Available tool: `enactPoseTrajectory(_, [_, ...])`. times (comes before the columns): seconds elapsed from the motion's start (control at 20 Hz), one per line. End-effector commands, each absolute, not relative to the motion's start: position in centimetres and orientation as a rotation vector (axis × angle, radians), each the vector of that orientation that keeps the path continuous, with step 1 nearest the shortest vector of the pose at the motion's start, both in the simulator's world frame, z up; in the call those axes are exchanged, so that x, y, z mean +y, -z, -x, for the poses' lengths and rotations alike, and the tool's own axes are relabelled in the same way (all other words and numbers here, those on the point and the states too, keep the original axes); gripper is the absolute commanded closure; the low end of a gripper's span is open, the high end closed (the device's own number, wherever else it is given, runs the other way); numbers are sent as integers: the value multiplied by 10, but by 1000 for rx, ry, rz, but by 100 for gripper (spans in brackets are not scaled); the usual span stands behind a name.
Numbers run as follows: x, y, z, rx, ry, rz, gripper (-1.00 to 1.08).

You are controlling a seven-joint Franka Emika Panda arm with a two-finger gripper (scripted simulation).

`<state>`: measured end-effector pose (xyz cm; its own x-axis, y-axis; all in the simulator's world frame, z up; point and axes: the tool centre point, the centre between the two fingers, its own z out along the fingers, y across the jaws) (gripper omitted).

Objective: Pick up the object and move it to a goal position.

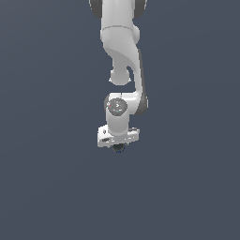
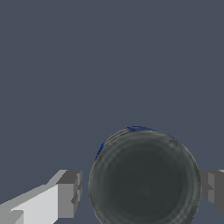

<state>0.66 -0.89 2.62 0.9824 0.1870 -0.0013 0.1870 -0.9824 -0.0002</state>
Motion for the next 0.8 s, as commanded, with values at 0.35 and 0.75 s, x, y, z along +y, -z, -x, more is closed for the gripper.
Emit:
enactPoseTrajectory(0.35, [-9,-14,-8,-297,0,3127,108])
enactPoseTrajectory(0.75, [-9,-14,-8,-296,0,3128,108])
